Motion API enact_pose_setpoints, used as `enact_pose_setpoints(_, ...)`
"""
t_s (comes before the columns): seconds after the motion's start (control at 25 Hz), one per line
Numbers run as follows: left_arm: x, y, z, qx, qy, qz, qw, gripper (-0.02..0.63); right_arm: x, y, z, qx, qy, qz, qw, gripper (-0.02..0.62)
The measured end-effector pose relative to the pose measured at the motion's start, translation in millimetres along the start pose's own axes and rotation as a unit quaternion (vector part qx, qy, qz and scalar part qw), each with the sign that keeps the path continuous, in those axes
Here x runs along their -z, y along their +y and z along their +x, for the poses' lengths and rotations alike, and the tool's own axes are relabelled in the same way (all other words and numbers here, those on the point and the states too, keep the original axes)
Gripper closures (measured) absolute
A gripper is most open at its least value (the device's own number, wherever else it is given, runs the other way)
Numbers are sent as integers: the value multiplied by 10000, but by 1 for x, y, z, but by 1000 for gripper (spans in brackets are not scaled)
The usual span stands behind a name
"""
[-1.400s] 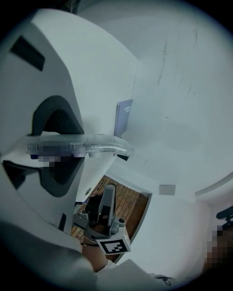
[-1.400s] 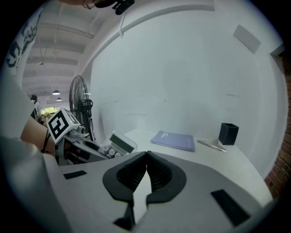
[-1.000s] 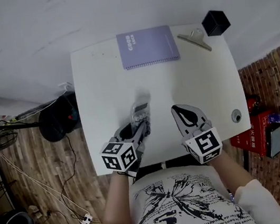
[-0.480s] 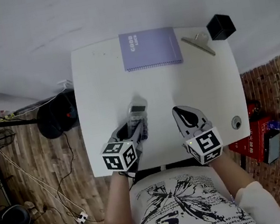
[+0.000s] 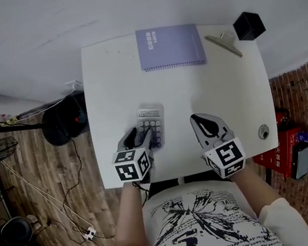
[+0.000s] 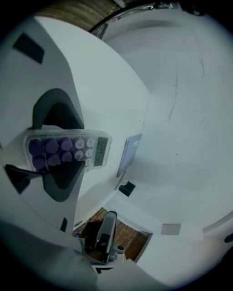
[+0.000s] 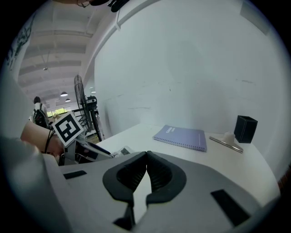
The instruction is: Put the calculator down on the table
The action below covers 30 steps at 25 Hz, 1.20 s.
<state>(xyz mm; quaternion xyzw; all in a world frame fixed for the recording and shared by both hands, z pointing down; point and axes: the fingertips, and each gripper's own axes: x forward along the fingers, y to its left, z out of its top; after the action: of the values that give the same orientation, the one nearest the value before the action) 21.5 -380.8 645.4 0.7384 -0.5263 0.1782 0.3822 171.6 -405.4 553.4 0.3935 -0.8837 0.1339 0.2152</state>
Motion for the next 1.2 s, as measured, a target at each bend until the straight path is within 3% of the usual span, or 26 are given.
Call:
enact_pose_setpoints(0.16, -8, 2, -4, -64, -27, 447, 9990, 382, -2, 8, -1, 7, -24, -1, 10000, 581)
enact_pose_setpoints(0.36, -27, -5, -25, 90, -388, 471, 9981, 405, -14, 18, -9, 85, -194, -33, 9998, 580)
enact_pose_setpoints(0.52, -52, -20, -59, 213, -766, 818, 9935, 451, -31, 27, -18, 190, -397, -38, 9990, 580)
enact_pose_setpoints(0.76, -97, -59, -131, 411, -1634, 1647, 9718, 523, -60, 43, -43, 360, -826, -106, 9959, 580)
enact_pose_setpoints(1.0, -118, -76, -192, 571, -2309, 1800, 9545, 592, -83, 69, -70, 260, -1146, -660, 9909, 580)
enact_pose_setpoints(1.2, -119, -91, -233, 827, -2676, 2008, 9387, 592, -103, 88, -90, 374, -1435, -821, 9855, 581)
